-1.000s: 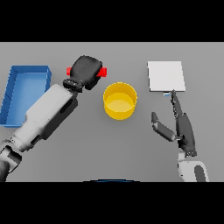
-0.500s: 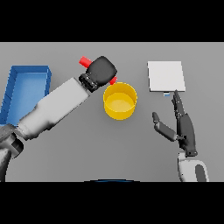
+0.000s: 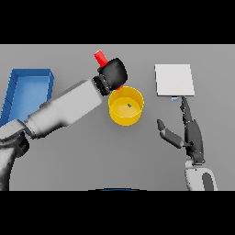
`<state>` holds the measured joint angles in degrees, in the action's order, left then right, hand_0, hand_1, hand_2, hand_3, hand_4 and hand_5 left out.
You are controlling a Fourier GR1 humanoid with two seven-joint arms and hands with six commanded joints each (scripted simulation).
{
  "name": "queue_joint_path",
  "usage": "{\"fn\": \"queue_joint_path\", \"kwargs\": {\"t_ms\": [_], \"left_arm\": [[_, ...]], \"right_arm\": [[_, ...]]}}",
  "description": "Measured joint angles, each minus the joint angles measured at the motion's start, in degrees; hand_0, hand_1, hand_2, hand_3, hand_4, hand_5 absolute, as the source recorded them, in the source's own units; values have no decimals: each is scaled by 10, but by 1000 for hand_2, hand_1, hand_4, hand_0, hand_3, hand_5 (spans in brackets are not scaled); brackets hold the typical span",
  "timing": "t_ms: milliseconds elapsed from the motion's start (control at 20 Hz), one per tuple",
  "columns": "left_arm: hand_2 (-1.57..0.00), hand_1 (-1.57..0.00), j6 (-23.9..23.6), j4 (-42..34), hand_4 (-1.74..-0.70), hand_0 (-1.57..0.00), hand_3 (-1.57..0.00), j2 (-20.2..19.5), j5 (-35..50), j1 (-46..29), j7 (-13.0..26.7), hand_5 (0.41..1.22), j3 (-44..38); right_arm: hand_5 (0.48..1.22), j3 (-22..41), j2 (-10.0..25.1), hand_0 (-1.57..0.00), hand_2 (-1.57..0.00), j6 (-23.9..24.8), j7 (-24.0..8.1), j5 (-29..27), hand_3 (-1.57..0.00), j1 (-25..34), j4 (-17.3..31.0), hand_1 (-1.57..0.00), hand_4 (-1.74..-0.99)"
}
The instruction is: Pick up the red beaker and tilt it to pour out 1 green nut into yellow bowl. Pick up the yellow bowl and place it on the metallic measuring scale.
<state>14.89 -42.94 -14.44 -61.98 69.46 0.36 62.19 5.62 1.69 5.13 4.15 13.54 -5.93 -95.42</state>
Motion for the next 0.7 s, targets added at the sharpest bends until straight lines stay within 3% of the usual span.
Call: {"fn": "queue_joint_path", "kwargs": {"t_ms": [350,600,700], "left_arm": [[-1571,-1571,31,28,-1734,-1571,-1569,18,-37,52,-30,1221,74],[-1571,-1571,2,49,-1733,-1571,-1570,19,-57,75,-51,1221,115],[-1571,-1571,19,40,-1730,-1571,-1571,14,-47,98,-62,1221,112]], "right_arm": [[591,-3,6,1,1,7,6,7,1,5,-7,1,-1204],[594,6,2,1,1,11,12,21,1,1,-1,1,-1207],[592,9,1,1,1,13,7,26,1,-1,-5,1,-1206]]}}
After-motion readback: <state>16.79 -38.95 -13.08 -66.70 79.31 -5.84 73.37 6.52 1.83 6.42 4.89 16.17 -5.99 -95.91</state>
